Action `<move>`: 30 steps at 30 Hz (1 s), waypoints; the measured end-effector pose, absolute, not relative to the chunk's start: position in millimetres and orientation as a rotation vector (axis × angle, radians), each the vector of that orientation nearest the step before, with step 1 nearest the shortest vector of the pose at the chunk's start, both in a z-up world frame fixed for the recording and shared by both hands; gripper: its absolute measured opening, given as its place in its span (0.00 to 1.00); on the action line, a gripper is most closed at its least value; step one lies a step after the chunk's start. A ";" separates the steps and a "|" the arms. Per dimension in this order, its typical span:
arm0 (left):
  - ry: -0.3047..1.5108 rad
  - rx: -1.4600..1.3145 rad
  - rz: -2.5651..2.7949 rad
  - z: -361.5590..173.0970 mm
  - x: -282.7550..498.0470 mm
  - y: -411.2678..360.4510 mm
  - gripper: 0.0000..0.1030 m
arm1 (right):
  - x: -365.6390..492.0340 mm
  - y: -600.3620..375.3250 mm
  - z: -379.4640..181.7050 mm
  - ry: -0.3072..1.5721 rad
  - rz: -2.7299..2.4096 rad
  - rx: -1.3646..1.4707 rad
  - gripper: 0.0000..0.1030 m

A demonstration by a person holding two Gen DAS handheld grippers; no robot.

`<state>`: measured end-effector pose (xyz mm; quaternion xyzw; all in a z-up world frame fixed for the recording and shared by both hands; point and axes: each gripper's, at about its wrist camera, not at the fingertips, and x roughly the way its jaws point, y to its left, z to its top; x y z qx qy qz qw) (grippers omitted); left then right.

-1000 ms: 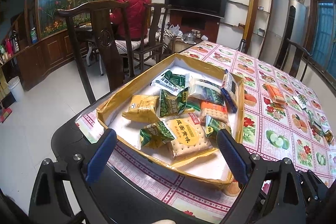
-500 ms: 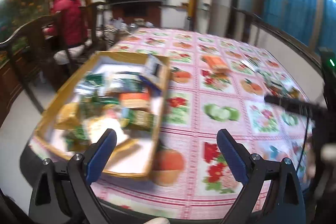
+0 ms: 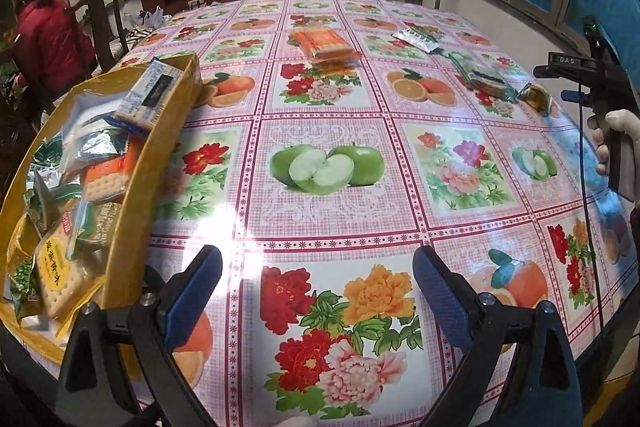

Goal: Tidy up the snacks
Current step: 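Grasp orange soda-cracker pack with left tool while right tool grasps gold-green pack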

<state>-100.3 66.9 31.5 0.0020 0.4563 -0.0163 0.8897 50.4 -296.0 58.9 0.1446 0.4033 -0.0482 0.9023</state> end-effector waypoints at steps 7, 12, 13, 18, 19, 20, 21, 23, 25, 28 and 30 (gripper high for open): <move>1.001 -0.012 -0.040 15.6 -94.6 62.7 0.93 | 74.9 -309.4 27.9 0.902 -0.082 0.258 0.77; 1.011 0.014 -0.044 12.6 -97.6 58.6 0.94 | 66.4 -289.3 21.4 0.891 -0.069 0.170 0.76; 1.012 0.016 -0.042 12.4 -97.9 58.2 0.94 | 65.1 -286.1 20.5 0.891 -0.072 0.154 0.75; 1.041 0.014 -0.049 10.7 -102.8 61.0 1.00 | 60.7 -280.4 17.2 0.888 -0.075 0.148 0.20; 1.045 0.018 -0.052 10.5 -104.5 61.8 1.00 | 59.4 -281.4 18.1 0.881 -0.072 0.161 0.19; 1.050 0.025 -0.059 10.6 -106.6 62.6 1.00 | 57.0 -283.1 19.0 0.874 -0.068 0.176 0.18; 1.055 0.031 -0.065 10.5 -109.5 64.0 1.00 | 54.8 -284.1 19.7 0.867 -0.067 0.186 0.17; 1.067 0.041 -0.072 10.1 -114.1 66.0 1.00 | 47.5 -286.4 20.5 0.854 -0.058 0.202 0.17; 1.078 0.045 -0.085 10.5 -118.8 66.2 1.00 | 39.0 -287.9 20.5 0.845 -0.038 0.223 0.16; 1.093 0.026 -0.125 13.8 -121.5 65.7 0.95 | 22.2 -291.3 22.8 0.827 0.011 0.268 0.14; 1.079 -0.048 -0.192 25.0 -121.3 68.5 0.82 | 10.2 -291.3 25.5 0.814 0.043 0.295 0.14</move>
